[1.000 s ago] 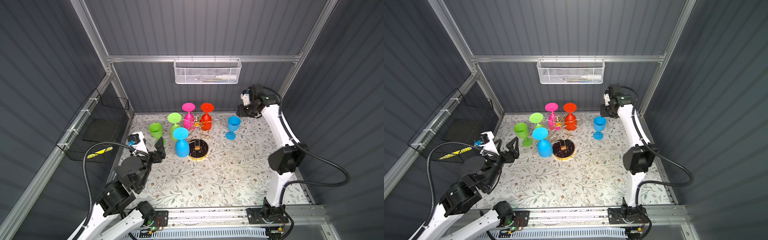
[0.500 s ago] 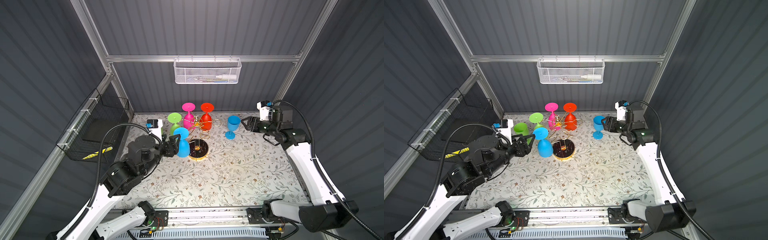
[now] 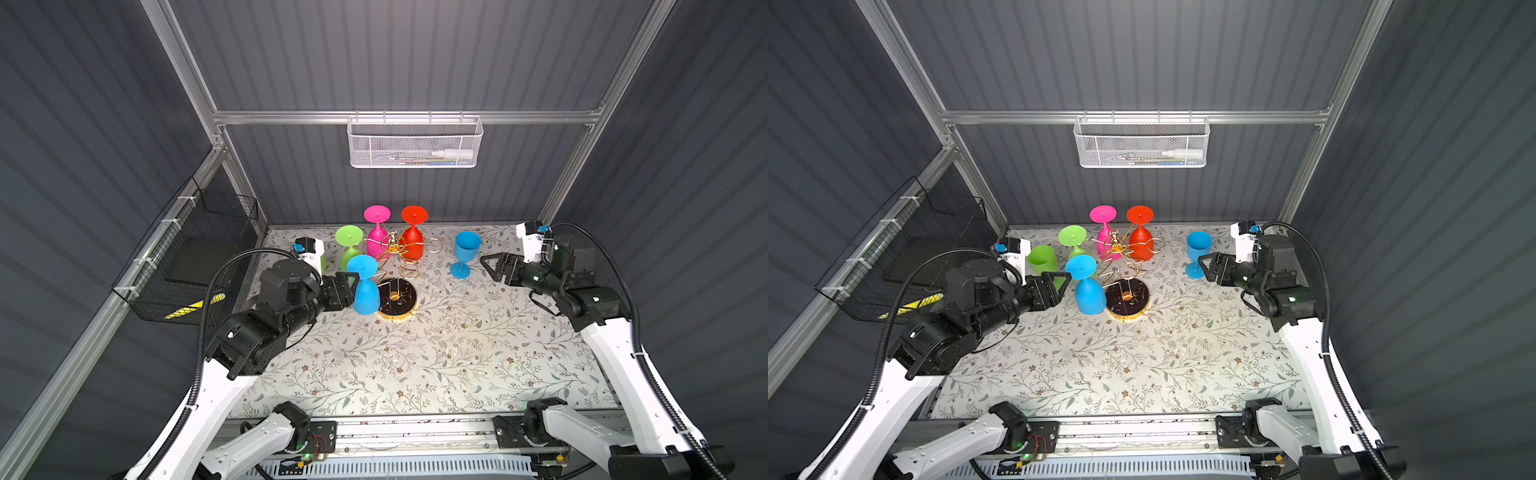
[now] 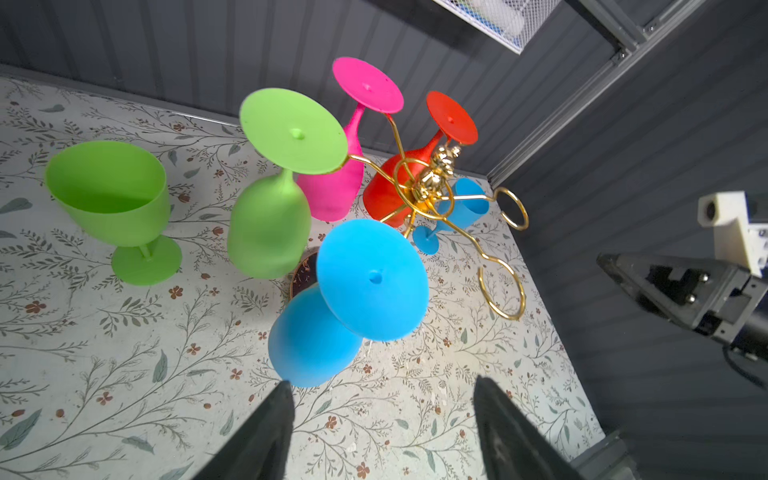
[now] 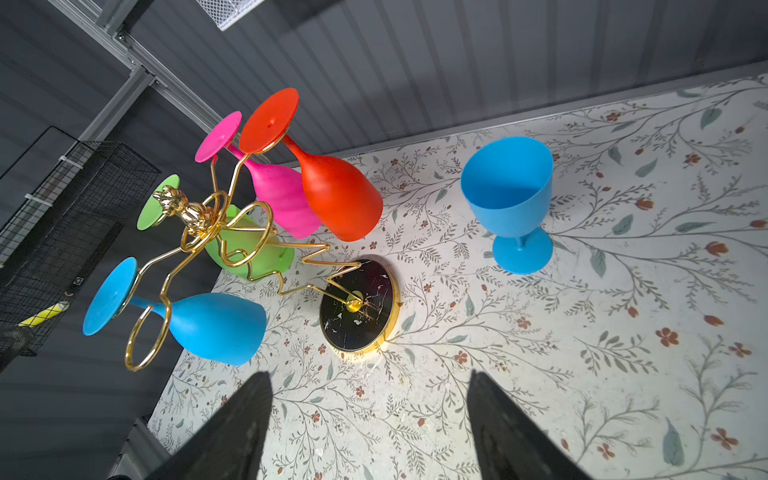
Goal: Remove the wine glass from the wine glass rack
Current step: 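Release the cyan glass and retract the right gripper while the left gripper approaches the rack, then position the left gripper around the stem of the second cyan glass on the rack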
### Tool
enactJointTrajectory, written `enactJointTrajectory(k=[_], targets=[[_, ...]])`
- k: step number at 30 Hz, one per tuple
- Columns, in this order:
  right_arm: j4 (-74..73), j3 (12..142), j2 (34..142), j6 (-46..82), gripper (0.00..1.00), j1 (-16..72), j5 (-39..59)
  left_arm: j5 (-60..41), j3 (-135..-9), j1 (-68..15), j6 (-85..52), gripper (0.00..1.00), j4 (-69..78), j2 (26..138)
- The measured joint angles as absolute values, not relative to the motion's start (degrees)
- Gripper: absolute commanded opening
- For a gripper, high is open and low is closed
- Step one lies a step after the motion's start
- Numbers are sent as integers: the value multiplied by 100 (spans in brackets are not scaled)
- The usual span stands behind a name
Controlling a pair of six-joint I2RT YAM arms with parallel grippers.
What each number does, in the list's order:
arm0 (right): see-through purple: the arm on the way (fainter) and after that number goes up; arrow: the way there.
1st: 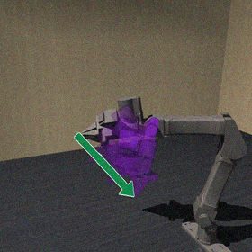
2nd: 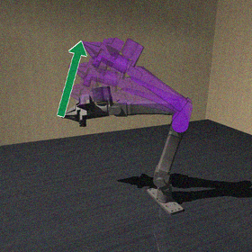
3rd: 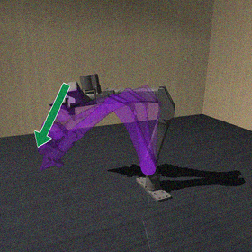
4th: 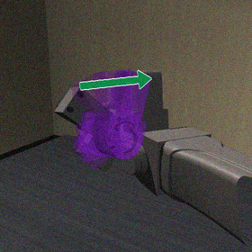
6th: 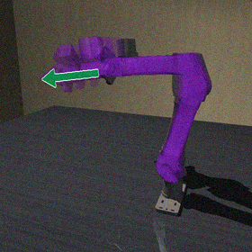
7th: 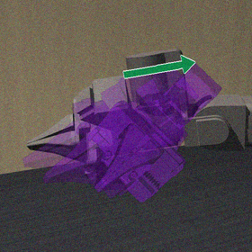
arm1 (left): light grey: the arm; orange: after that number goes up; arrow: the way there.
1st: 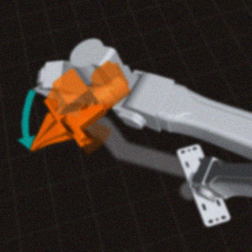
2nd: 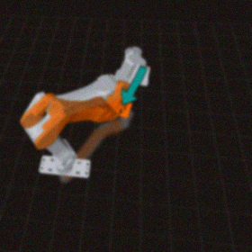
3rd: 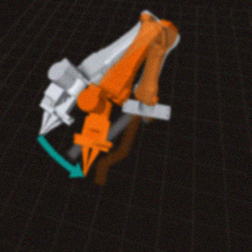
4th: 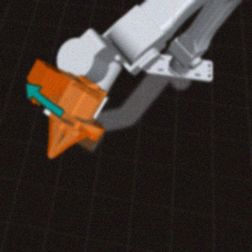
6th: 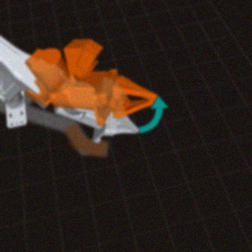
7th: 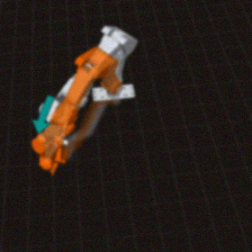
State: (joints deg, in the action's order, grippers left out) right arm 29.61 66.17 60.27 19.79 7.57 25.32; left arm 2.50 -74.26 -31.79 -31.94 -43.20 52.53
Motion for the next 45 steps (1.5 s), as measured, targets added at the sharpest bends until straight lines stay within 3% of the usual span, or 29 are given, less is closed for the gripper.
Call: enactJointTrajectory(k=[12,18,26,32,39,40,42,45], targets=[[2978,6346,5671,2040,81,757,2663,-1894,-6705,-1959,-3684,58,-3420,5492],[2993,6213,5533,2058,83,757,2707,-2521,-6479,-1752,-3913,53,-2989,5645],[3002,6213,5457,2058,85,757,2749,-2917,-6324,-1752,-4139,43,-2493,5784],[2998,6187,5457,2060,86,757,2777,-2982,-6318,-1750,-4165,26,-2432,5811],[2998,6112,5459,2104,88,757,2838,-2963,-6318,-1715,-4160,18,-2477,5811],[2995,6112,5457,2104,88,757,2838,-2958,-6318,-1715,-4158,19,-2495,5811],[2995,6112,5459,2106,89,757,2851,-2912,-6318,-1712,-4136,39,-2569,5802],[2995,6112,5459,2108,90,757,2860,-2788,-6322,-1710,-4038,59,-2738,5784]])
